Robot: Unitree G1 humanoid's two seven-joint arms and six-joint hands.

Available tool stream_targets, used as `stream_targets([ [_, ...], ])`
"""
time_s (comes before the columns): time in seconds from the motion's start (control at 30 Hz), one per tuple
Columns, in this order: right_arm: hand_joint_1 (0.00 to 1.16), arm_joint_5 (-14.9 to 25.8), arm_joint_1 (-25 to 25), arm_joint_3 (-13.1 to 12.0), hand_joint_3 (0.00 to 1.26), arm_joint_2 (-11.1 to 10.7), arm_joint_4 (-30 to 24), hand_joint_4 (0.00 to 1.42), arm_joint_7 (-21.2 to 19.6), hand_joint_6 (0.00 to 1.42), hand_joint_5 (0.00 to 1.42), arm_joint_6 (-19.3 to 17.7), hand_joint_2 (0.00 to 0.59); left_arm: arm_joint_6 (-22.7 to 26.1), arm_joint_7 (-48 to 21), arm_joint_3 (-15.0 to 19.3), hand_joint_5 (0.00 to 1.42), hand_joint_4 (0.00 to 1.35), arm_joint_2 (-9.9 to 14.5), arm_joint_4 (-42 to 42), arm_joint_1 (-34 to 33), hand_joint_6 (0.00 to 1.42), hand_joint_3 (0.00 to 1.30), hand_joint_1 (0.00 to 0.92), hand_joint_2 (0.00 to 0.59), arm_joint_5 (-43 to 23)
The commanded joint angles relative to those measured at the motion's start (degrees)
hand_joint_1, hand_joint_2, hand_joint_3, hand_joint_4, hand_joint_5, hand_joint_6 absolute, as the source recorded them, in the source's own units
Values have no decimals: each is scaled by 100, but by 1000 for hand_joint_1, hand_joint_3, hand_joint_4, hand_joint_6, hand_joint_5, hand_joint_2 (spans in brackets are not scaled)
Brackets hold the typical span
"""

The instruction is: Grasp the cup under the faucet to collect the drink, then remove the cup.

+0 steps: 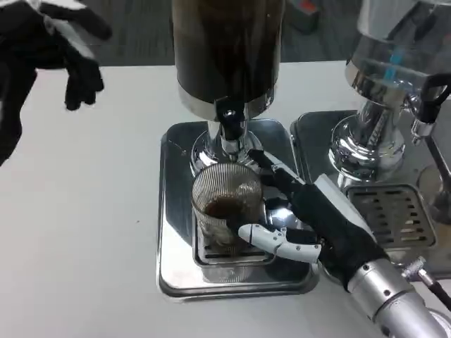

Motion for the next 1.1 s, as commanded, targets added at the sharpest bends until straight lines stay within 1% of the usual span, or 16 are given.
stream_targets([
  [0.03, 636, 89, -16, -28, 21, -55, 43, 3, 34, 202, 75, -123, 235, -160, 299, 45, 1061, 958, -70, 221, 408, 1291, 739, 152, 108, 433],
  [0.13, 572, 138, -8, -40, 1, -67, 68, 0, 48, 196, 63, -126, 216, -197, 397, -3, 1053, 958, -78, 430, 599, 1293, 740, 157, 108, 628],
  [0.3, 546, 177, -43, -24, 0, -118, 129, 0, 86, 186, 42, -134, 209, -165, 456, -117, 1019, 943, -58, 705, 808, 1291, 729, 164, 122, 823],
  [0.43, 528, 180, -74, -14, 0, -152, 142, 0, 132, 181, 34, -116, 215, -75, 503, -184, 1007, 931, -76, 836, 934, 1297, 718, 172, 136, 881],
  [0.5, 532, 160, -80, -4, 0, -164, 150, 0, 137, 181, 20, -102, 209, -30, 515, -215, 1004, 931, -84, 897, 978, 1291, 718, 190, 142, 907],
  [0.67, 569, 19, -68, 33, 0, -202, 109, 0, 91, 163, 16, -53, 198, 63, 534, -302, 994, 920, -61, 991, 1070, 1292, 718, 199, 150, 938],
  [0.7, 571, -18, -54, 34, 0, -196, 92, 0, 62, 163, 16, -34, 199, 87, 530, -324, 993, 920, -57, 1010, 1085, 1292, 718, 200, 151, 938],
  [0.83, 640, -163, 0, 30, 0, -155, 55, 0, -50, 178, 16, 0, 209, 129, 527, -372, 993, 929, -62, 1053, 1128, 1294, 718, 206, 162, 950],
  [1.1, 661, -374, 18, 120, 0, -59, 102, 0, -224, 165, 5, 3, 208, 181, 486, -404, 993, 947, -29, 1114, 1142, 1297, 731, 206, 173, 946],
])
